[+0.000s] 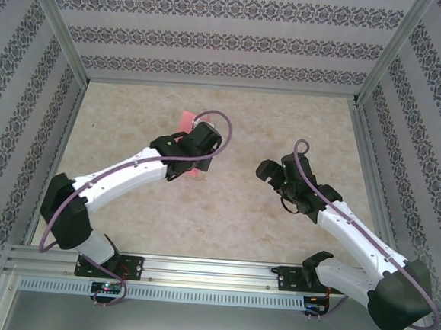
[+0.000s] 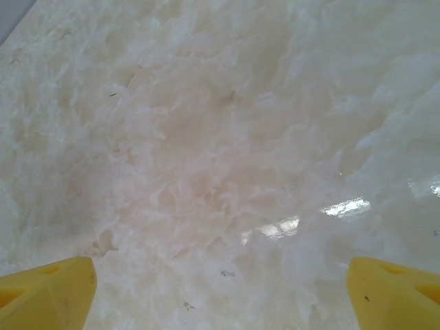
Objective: Fold a paper plane with a square sheet of paper (pick it up from the middle)
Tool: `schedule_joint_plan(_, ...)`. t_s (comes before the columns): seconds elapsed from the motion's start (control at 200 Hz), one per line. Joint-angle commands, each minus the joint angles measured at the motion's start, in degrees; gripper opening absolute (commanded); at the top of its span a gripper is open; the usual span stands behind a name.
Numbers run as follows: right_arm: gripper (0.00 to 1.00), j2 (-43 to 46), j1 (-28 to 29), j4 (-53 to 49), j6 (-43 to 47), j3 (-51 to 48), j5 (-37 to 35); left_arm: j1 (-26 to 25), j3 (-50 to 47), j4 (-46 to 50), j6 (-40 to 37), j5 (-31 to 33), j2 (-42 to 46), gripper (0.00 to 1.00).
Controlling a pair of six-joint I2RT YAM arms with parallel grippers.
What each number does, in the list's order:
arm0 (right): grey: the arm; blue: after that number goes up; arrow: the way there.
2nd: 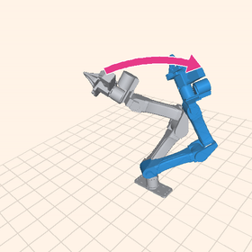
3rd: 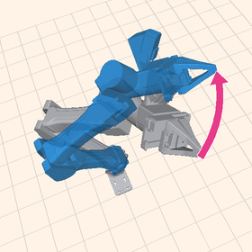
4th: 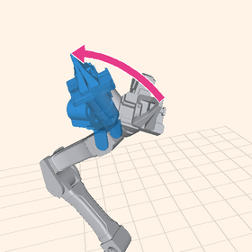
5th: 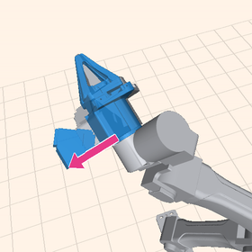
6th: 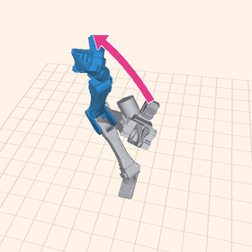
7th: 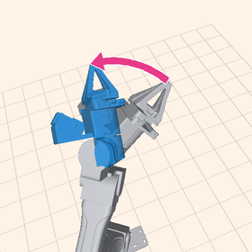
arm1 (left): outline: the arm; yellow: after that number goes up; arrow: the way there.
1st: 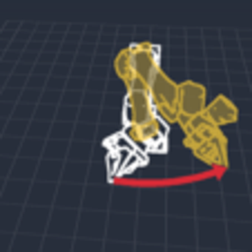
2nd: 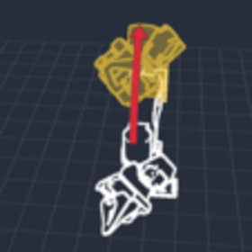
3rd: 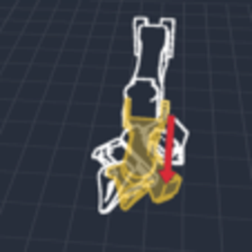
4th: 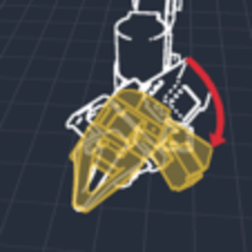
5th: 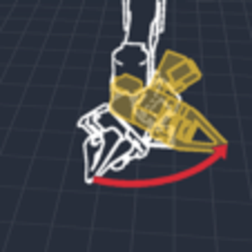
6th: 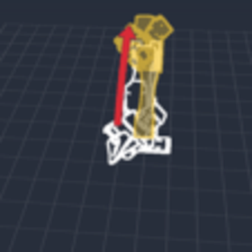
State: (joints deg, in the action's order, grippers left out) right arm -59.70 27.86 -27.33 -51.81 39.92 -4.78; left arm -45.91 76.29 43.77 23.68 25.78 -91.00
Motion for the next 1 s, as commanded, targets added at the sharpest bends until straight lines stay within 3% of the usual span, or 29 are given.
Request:
schedule_joint_plan(0.0, 0.94, 1.5, -0.9, -1.8, -1.5, 0.7, -2.3, -2.1, 1.1, 9.3, -3.1, 18.0, -7.0, 0.06)
schedule_joint_plan(0.19, 0.94, 3.9, -2.6, -4.7, -1.5, -1.8, -2.5, -5.2, 2.5, 9.3, -1.6, 26.2, -16.9, 0.05)
schedule_joint_plan(0.32, 0.94, 6.5, -5.4, -7.5, 0.4, -2.8, -1.8, -7.2, 4.1, 6.6, -1.8, 26.9, -23.3, 0.04)
schedule_joint_plan(0.51, 0.94, 7.0, -9.9, -9.5, 4.8, -2.6, 2.1, -10.3, 9.0, 7.7, 1.7, 24.0, -31.0, 0.04)
schedule_joint_plan(0.699, 0.94, 6.3, -12.1, -9.9, 7.3, -2.2, 4.5, -10.8, 9.9, 6.1, 3.8, 17.1, -32.5, 0.09)
schedule_joint_plan(0.849, 0.95, 5.6, -13.6, -9.6, 8.6, -0.9, 6.7, -10.8, 10.2, 5.9, 4.7, 10.1, -30.4, 0.26)
schedule_joint_plan(0.999, 0.95, 3.2, -13.9, -11.5, 10.9, 3.4, 8.6, -10.8, 8.7, 3.4, 5.9, -1.2, -22.6, 0.49)
